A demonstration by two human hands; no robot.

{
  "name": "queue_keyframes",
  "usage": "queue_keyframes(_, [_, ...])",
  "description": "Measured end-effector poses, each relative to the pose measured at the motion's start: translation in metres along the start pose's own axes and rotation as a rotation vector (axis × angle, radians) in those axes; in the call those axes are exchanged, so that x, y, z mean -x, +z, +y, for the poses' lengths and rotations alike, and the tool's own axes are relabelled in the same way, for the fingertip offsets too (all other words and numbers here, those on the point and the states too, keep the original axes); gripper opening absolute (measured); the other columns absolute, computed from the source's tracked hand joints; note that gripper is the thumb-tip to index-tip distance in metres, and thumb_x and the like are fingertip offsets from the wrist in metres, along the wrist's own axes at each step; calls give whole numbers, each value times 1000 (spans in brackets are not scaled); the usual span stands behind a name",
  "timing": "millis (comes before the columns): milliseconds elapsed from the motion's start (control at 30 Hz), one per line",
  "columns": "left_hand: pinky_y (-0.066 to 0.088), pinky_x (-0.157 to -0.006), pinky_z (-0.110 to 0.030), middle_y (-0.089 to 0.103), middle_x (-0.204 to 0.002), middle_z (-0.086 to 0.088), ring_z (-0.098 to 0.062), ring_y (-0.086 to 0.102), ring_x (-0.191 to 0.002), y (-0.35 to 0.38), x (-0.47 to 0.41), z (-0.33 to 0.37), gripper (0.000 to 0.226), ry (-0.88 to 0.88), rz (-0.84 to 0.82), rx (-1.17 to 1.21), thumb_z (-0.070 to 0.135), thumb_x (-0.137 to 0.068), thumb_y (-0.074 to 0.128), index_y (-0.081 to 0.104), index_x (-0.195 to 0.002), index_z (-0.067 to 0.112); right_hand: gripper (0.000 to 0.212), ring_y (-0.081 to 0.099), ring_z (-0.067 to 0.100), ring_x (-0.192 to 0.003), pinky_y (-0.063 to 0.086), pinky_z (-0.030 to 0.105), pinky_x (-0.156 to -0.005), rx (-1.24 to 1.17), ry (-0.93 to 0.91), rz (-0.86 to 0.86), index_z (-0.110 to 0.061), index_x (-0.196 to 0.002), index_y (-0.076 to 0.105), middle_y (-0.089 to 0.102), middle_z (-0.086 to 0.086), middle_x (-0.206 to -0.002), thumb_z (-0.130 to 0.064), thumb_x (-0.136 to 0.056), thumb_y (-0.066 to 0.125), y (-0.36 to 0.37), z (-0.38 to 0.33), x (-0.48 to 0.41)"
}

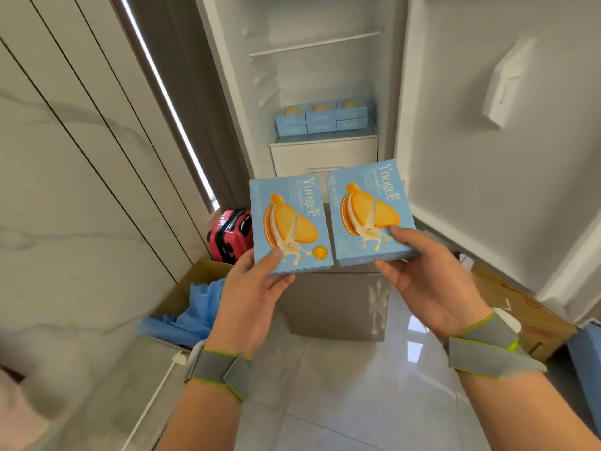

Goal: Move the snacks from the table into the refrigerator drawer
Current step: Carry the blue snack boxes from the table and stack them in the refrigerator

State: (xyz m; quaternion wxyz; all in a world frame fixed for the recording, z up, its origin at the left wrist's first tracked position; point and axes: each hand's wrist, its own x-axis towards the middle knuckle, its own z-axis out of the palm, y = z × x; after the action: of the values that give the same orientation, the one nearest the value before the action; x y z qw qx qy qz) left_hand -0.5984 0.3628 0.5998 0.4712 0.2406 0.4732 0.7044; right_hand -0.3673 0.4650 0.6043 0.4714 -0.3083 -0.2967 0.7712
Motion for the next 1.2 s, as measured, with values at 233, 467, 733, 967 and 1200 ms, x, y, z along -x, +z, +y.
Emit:
queue_keyframes(233, [53, -94, -40, 69, -134, -18, -32, 68, -122, 16, -53, -7, 40, 4, 65, 6, 15, -100, 64, 59, -137, 3, 53, 69, 26, -108, 60, 38, -91, -29, 28, 3, -3, -141, 58, 64, 16, -141, -19, -92, 72, -9, -10, -63])
queue_keyframes(467, [54, -92, -39, 71, -130, -15, -31, 69, -119, 10, -118, -3, 33, -10, 76, 57, 15, -98, 65, 64, -131, 8, 51, 70, 24, -105, 62, 34, -86, 6, 27, 10, -2, -139, 59, 65, 15, -139, -18, -92, 71, 10, -11, -121])
queue_keyframes(733, [53, -94, -41, 71, -130, -16, -35, 67, -124, -26, -229, 21, 31, -17, 20, 110, 15, -100, 65, 64, -131, 9, 48, 71, 21, -104, 61, 35, -89, 79, -11, 43, -5, -139, 61, 73, 8, -122, -18, -93, 70, 66, -2, -209])
queue_keyframes(967, [51, -97, -45, 68, -135, -20, -37, 67, -121, -49, -321, 44, 38, -32, -71, 168, 15, -98, 67, 61, -134, 4, 51, 70, 20, -98, 62, 30, -82, 103, -58, 82, -2, -140, 59, 72, 7, -117, -18, -93, 69, 111, 6, -278])
queue_keyframes(1200, [51, -96, -43, 66, -138, -20, -40, 62, -129, -51, -379, 40, 40, -79, -141, 200, 16, -99, 68, 61, -137, 4, 54, 72, 21, -94, 62, 31, -81, 112, -95, 133, 3, -141, 55, 71, 9, -115, -18, -94, 69, 120, 6, -319])
